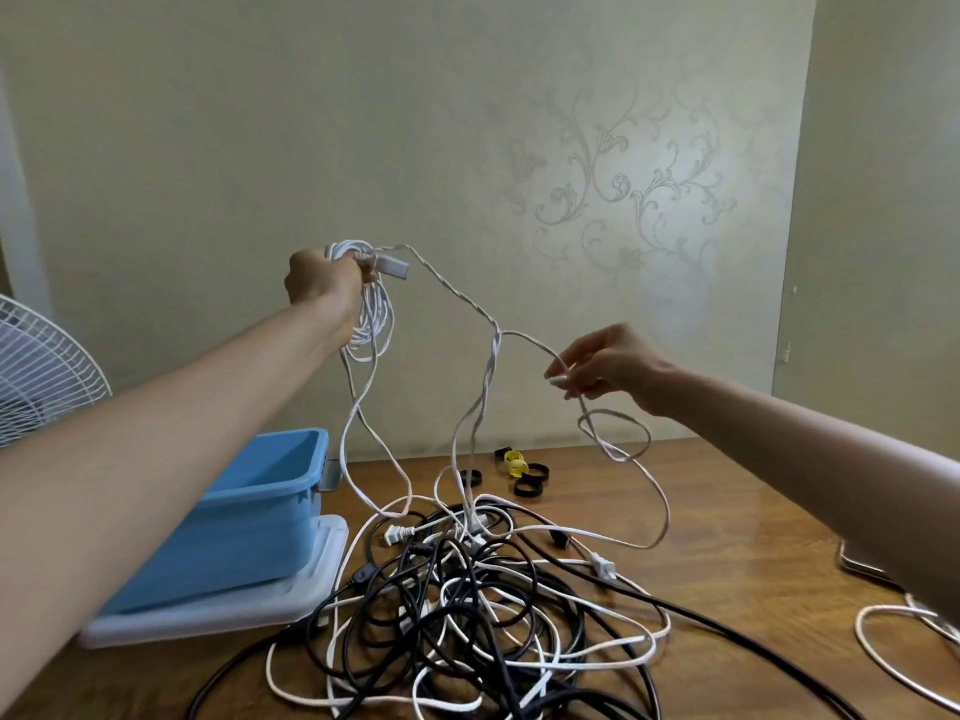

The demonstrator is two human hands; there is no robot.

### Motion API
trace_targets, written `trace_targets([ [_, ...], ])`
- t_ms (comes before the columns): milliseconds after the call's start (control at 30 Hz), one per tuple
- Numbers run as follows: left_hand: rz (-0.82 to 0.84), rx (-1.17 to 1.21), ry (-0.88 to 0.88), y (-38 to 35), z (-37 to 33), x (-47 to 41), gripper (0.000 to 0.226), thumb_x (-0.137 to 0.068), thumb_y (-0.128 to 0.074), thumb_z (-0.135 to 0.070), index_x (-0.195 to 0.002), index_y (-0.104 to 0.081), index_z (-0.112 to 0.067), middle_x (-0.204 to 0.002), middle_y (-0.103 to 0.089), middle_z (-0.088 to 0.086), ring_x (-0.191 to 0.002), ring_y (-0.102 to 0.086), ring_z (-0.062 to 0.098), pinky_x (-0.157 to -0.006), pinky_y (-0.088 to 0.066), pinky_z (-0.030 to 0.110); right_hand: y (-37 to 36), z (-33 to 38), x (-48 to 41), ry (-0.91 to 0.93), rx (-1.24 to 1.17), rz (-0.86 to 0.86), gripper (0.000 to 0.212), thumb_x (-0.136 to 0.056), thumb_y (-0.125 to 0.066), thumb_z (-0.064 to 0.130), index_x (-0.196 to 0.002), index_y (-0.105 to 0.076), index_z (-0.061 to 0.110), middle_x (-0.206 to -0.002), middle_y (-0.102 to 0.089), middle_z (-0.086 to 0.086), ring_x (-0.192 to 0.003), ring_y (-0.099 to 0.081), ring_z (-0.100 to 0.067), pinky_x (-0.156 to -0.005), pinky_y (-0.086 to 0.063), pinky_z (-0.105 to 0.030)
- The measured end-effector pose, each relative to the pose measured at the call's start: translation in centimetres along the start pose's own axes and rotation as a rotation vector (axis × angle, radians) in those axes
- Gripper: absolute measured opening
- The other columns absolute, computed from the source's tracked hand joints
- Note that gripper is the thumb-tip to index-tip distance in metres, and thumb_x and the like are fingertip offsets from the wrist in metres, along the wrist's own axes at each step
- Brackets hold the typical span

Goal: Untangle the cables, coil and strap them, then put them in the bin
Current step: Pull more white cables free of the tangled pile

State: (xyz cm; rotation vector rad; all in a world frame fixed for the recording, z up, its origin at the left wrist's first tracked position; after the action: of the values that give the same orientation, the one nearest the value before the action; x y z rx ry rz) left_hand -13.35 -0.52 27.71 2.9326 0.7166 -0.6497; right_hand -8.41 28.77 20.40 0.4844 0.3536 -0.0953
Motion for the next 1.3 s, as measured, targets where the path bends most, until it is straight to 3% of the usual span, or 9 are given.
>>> trace_targets([
  [167, 0.021, 0.004, -0.032, 0.1, -0.6, 0.2, 0.018, -0.085, -0.054, -0.001, -0.075, -0.062, -0.013, -0.056, -0.046, -0.004, -0.039, -0.038, 0.004, -0.029, -0.024, 0.011, -0.3, 1.9, -0.7, 0.087, 0.070, 0.020, 0.023, -0.085, -0.059, -0.012, -0.085, -0.070, 0.008, -0.058, -0.066, -0.007, -0.054, -0.065, -0.014, -0.060, -0.055, -0.021],
  [267, 0.022, 0.004, -0.065, 0.3, -0.9, 0.3, 0.017, -0.085, -0.056, -0.003, -0.093, -0.068, -0.012, -0.060, -0.050, -0.002, -0.044, -0.039, 0.006, -0.033, -0.027, 0.013, -0.6, 2.0, -1.0, 0.096, 0.030, 0.060, 0.028, -0.089, -0.047, -0.017, -0.092, -0.068, 0.001, -0.075, -0.065, -0.024, -0.060, -0.067, -0.021, -0.062, -0.056, -0.024],
  [367, -0.006, 0.000, -0.066, 0.8, -0.8, 0.2, 0.018, -0.084, -0.058, -0.005, -0.097, -0.070, -0.008, -0.085, -0.068, 0.011, -0.050, -0.041, 0.010, -0.041, -0.030, 0.018, -1.3, 1.8, -0.8, 0.056, -0.140, 0.193, 0.022, -0.094, -0.042, -0.013, -0.098, -0.062, -0.005, -0.071, -0.063, -0.019, -0.059, -0.063, -0.024, -0.057, -0.056, -0.027],
  [533, -0.040, -0.024, -0.033, 1.6, 0.0, 0.1, 0.020, -0.083, -0.059, -0.003, -0.099, -0.069, -0.007, -0.091, -0.070, 0.008, -0.046, -0.043, 0.006, -0.042, -0.034, 0.018, -1.7, 1.6, -0.1, 0.067, -0.037, 0.245, 0.012, -0.087, -0.060, -0.005, -0.082, -0.059, 0.006, -0.078, -0.059, -0.009, -0.062, -0.051, -0.011, -0.054, -0.044, -0.017],
  [733, -0.005, -0.115, -0.039, 0.9, 0.6, 0.4, 0.020, -0.082, -0.059, -0.002, -0.096, -0.070, -0.009, -0.104, -0.070, 0.013, -0.059, -0.045, 0.012, -0.046, -0.031, 0.020, -1.8, 1.5, -0.3, 0.155, 0.079, 0.093, 0.014, -0.076, -0.073, -0.005, -0.069, -0.065, 0.004, -0.053, -0.063, 0.000, -0.046, -0.056, -0.008, -0.045, -0.046, -0.018],
  [900, -0.016, -0.197, -0.081, 0.9, 0.7, 0.2, 0.020, -0.082, -0.061, -0.001, -0.097, -0.071, -0.009, -0.092, -0.065, 0.007, -0.082, -0.059, 0.023, -0.065, -0.037, 0.025, -1.3, -0.8, -0.5, -0.164, -0.420, 0.174, 0.028, -0.092, -0.035, -0.015, -0.083, -0.059, -0.006, -0.056, -0.059, -0.009, -0.039, -0.051, -0.009, -0.038, -0.043, -0.017],
  [1033, -0.015, -0.282, -0.097, 0.9, 1.5, -0.1, 0.024, -0.078, -0.067, -0.006, -0.101, -0.071, -0.010, -0.103, -0.069, 0.012, -0.095, -0.064, 0.028, -0.068, -0.042, 0.029, -5.2, -5.7, 2.0, -0.299, 0.069, 0.546, 0.025, -0.092, -0.042, -0.012, -0.086, -0.064, -0.003, -0.049, -0.057, -0.002, -0.040, -0.052, -0.009, -0.041, -0.046, -0.019],
  [1100, -0.002, -0.311, -0.086, 0.8, 2.1, -0.1, 0.027, -0.077, -0.069, -0.006, -0.103, -0.071, -0.010, -0.105, -0.069, 0.014, -0.097, -0.064, 0.029, -0.068, -0.041, 0.028, -6.7, -5.8, 2.7, -0.237, 0.036, 0.645, 0.025, -0.095, -0.043, -0.006, -0.089, -0.066, 0.002, -0.049, -0.053, 0.001, -0.043, -0.048, -0.007, -0.043, -0.041, -0.016],
  [1300, 0.014, -0.354, -0.065, 0.8, 2.9, -0.2, 0.025, -0.077, -0.067, -0.004, -0.100, -0.071, -0.010, -0.103, -0.068, 0.014, -0.095, -0.063, 0.030, -0.065, -0.037, 0.025, -4.9, -3.7, 1.2, -0.106, -0.092, 0.503, 0.012, -0.091, -0.054, -0.001, -0.088, -0.064, 0.005, -0.063, -0.059, 0.001, -0.055, -0.050, -0.005, -0.048, -0.040, -0.014],
])
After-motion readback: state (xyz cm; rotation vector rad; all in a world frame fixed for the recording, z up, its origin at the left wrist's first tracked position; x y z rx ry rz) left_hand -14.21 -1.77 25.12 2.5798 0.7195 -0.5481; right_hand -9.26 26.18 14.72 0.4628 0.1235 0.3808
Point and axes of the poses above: each hand's wrist, its own x-axis away from the middle knuckle, its own y-axis out of the back of the hand, z = x × y, the point moved 8 cm from there along -x, towards the middle knuckle
